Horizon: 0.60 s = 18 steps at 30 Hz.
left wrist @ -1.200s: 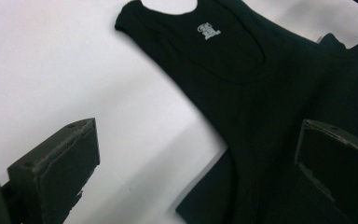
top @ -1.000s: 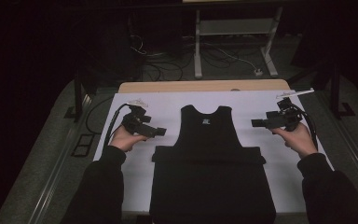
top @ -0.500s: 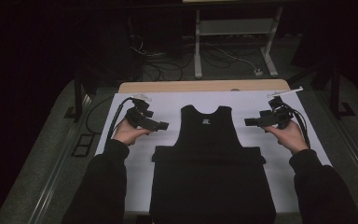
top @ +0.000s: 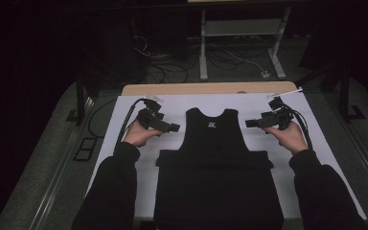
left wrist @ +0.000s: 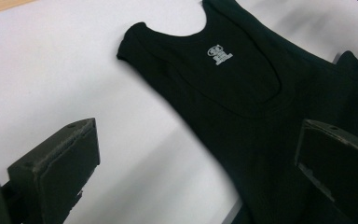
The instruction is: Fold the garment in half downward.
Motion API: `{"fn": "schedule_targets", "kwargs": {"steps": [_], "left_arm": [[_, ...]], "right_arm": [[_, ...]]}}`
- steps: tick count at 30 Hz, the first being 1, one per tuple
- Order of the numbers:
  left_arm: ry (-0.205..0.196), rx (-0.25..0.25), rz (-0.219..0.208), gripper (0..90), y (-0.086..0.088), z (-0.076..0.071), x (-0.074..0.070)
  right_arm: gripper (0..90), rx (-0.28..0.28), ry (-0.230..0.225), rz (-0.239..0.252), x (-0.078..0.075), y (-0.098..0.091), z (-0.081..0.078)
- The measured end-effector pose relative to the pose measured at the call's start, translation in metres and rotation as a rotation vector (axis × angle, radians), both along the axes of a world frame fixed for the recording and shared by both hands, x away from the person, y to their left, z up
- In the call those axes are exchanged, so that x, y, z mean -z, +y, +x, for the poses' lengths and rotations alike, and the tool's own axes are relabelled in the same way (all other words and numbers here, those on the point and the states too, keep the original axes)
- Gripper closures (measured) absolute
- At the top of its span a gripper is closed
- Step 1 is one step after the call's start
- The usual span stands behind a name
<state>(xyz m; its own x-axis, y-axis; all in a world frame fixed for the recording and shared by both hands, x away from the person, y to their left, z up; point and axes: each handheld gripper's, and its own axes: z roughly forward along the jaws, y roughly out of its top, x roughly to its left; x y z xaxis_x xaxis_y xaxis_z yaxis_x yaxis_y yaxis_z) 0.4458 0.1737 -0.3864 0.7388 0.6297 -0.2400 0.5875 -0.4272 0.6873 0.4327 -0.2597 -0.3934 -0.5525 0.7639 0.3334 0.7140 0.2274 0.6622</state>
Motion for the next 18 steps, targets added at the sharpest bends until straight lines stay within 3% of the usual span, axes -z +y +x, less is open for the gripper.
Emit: {"fn": "schedule_targets", "kwargs": {"steps": [8, 11, 13, 18], "left_arm": [[-0.001, 0.001, 0.003, 0.0, -0.008, 0.005, 0.003], [-0.003, 0.007, 0.026, 0.0, -0.011, 0.007, 0.006], [0.013, 0.001, 0.017, 0.0, -0.015, 0.007, 0.008], [0.015, 0.030, 0.023, 0.0, -0.026, 0.007, 0.012]], "right_arm": [[0.3, -0.007, 0.009, -0.008, 0.004, 0.008, 0.005], [0.3, -0.007, 0.009, -0.007, 0.005, 0.011, 0.007], [0.3, -0.014, 0.009, -0.006, 0.005, 0.013, 0.008], [0.3, -0.021, 0.015, 0.000, 0.009, 0.018, 0.010]]}}
